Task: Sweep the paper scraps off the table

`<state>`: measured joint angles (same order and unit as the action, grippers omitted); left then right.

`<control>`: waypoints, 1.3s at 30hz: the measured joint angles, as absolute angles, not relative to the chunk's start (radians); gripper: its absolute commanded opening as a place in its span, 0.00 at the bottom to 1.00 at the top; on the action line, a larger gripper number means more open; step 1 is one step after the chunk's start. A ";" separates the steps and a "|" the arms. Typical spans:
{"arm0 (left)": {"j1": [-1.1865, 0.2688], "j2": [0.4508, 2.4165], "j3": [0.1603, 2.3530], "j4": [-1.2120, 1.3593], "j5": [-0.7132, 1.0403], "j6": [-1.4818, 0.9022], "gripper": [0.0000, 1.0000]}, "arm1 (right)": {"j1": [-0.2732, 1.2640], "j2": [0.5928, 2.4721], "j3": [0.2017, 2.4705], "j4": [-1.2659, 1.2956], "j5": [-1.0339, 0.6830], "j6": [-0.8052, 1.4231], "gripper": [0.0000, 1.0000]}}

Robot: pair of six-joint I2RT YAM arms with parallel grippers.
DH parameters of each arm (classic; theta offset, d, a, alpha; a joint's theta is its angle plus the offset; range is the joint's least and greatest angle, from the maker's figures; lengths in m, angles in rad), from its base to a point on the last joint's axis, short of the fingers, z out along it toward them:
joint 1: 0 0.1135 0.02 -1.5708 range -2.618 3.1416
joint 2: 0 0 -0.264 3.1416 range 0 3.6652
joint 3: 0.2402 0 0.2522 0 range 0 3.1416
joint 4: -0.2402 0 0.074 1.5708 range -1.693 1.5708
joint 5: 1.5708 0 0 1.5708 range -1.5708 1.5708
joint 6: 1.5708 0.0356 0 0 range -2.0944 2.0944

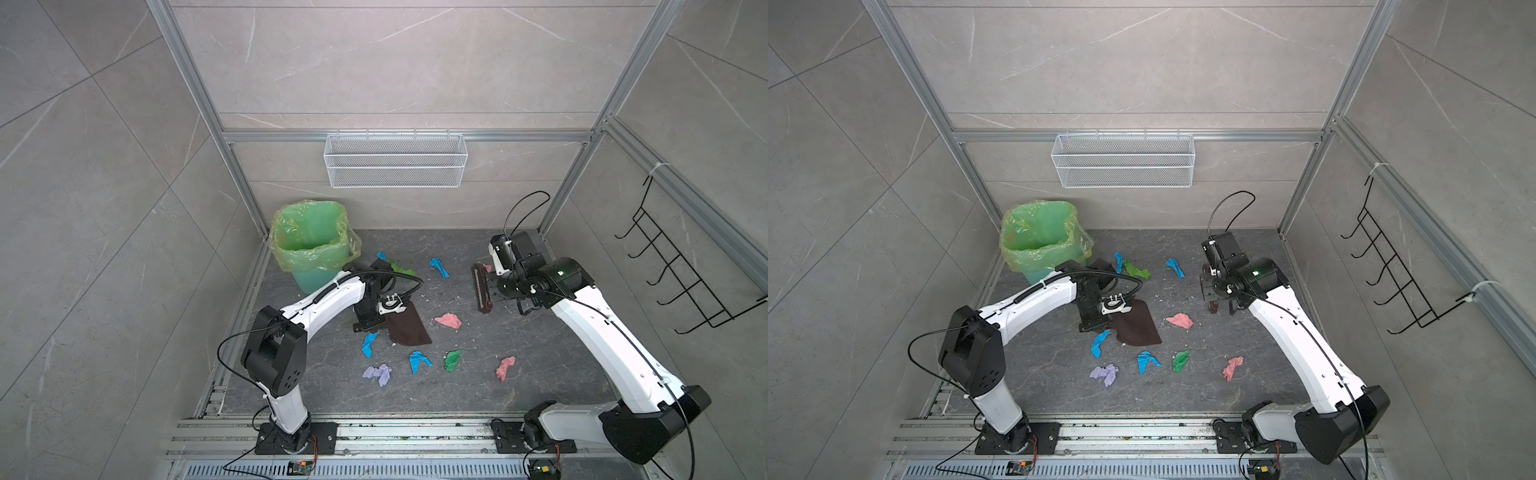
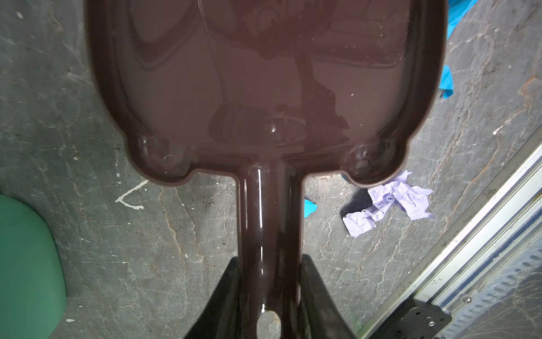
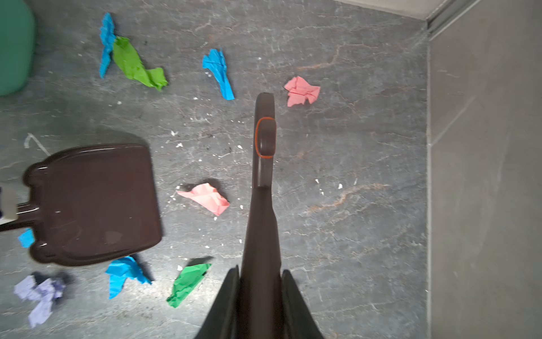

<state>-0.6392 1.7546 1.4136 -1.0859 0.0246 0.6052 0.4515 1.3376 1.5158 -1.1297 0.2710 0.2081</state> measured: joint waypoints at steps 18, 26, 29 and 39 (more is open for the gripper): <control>-0.655 1.772 1.417 -1.082 0.001 0.602 0.00 | 0.463 1.448 1.510 -1.188 0.226 0.210 0.00; -0.657 1.774 1.409 -1.053 0.001 0.596 0.00 | 0.490 1.483 1.507 -1.188 0.157 0.213 0.00; -0.657 1.774 1.402 -1.038 0.001 0.593 0.00 | 0.503 1.487 1.505 -1.181 0.136 0.213 0.00; -0.657 1.774 1.360 -0.987 0.002 0.582 0.00 | 0.539 1.502 1.505 -1.137 0.048 0.217 0.00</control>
